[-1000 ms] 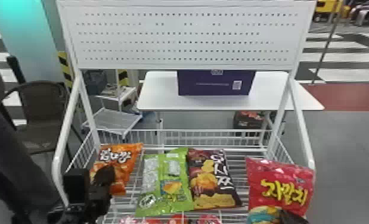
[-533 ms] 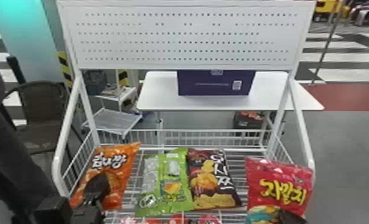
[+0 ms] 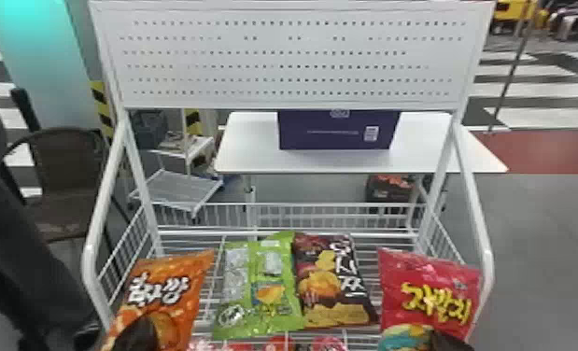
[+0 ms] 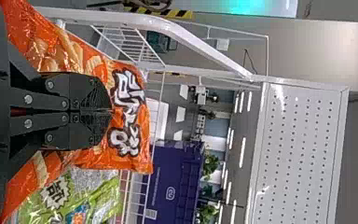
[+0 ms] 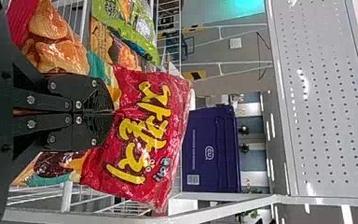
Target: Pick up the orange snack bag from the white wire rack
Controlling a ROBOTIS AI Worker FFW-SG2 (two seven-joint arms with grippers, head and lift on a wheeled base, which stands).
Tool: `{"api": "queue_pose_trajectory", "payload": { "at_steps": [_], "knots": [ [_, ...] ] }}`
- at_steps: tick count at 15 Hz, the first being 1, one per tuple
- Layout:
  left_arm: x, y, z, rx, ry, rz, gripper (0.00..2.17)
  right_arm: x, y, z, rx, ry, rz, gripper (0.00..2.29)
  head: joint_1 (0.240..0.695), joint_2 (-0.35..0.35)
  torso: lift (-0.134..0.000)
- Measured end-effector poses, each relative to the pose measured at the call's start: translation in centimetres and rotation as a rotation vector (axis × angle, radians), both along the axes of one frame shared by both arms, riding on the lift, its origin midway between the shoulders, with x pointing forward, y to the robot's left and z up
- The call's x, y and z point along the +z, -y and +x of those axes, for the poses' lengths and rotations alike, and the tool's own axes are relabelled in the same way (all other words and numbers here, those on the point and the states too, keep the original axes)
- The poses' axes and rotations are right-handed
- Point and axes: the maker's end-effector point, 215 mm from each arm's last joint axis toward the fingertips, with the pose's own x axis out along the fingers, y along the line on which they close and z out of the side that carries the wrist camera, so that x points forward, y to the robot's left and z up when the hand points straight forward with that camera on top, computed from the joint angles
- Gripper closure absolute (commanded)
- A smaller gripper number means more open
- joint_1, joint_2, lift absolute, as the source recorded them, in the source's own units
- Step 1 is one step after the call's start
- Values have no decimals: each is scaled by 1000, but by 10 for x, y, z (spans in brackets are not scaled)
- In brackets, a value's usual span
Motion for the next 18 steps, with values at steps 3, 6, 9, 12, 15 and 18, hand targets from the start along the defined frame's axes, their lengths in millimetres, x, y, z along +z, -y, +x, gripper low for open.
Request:
{"api": "queue_pose_trajectory", "payload": {
  "at_steps": [3, 6, 9, 12, 15, 18],
  "knots": [
    [3, 1, -19, -5, 3, 20, 1706, 0, -1, -1, 1, -1, 3, 2219, 499, 0, 0],
    [4, -1, -30, -3, 14, 36, 1703, 0, -3, -1, 4, -1, 7, 2219, 499, 0, 0],
    [8, -6, -36, 2, 25, 40, 1703, 0, -5, -2, 7, 0, 9, 2219, 499, 0, 0],
    [9, -6, -38, 3, 27, 40, 1703, 0, -5, -3, 10, -2, 8, 2219, 499, 0, 0],
    [9, -6, -37, 2, 25, 41, 1703, 0, -6, -4, 12, -2, 6, 2219, 499, 0, 0],
    [10, -5, -37, 1, 27, 40, 1703, 1, -6, -4, 14, -1, 5, 2219, 499, 0, 0]
  ]
}}
